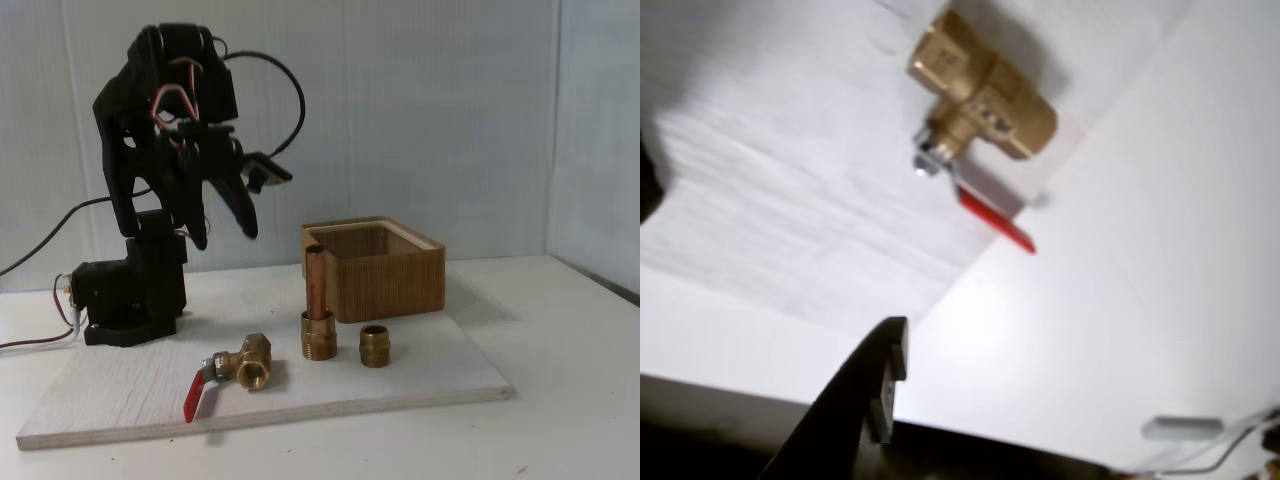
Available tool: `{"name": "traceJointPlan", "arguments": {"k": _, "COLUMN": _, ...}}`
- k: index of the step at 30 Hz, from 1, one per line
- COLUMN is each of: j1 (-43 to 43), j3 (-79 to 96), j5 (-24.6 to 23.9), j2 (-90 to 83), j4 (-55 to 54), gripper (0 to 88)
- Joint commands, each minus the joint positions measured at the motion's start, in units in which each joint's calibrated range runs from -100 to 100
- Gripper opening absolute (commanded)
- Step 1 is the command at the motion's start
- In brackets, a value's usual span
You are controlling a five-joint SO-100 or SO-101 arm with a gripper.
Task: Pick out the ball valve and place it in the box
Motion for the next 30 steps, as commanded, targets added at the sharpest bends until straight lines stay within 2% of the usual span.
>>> {"name": "traceJointPlan", "arguments": {"k": 1, "j1": 0.8, "j3": 3.3, "j5": 0.3, "j2": -0.1, "j4": 0.4, "gripper": 41.3}}
{"name": "traceJointPlan", "arguments": {"k": 10, "j1": 0.3, "j3": 7.8, "j5": 0.3, "j2": 0.7, "j4": 0.3, "gripper": 39.5}}
{"name": "traceJointPlan", "arguments": {"k": 13, "j1": 0.2, "j3": 7.3, "j5": 0.3, "j2": 0.7, "j4": 0.3, "gripper": 29.3}}
{"name": "traceJointPlan", "arguments": {"k": 18, "j1": -2.3, "j3": 8.4, "j5": 1.4, "j2": 0.7, "j4": 0.5, "gripper": 3.0}}
{"name": "traceJointPlan", "arguments": {"k": 19, "j1": -2.7, "j3": 9.1, "j5": 1.6, "j2": 0.7, "j4": 0.5, "gripper": 0.0}}
{"name": "traceJointPlan", "arguments": {"k": 21, "j1": -3.4, "j3": 10.3, "j5": 1.5, "j2": 0.7, "j4": 0.5, "gripper": 2.1}}
{"name": "traceJointPlan", "arguments": {"k": 30, "j1": -3.6, "j3": 10.3, "j5": 1.7, "j2": 0.7, "j4": 0.0, "gripper": 0.7}}
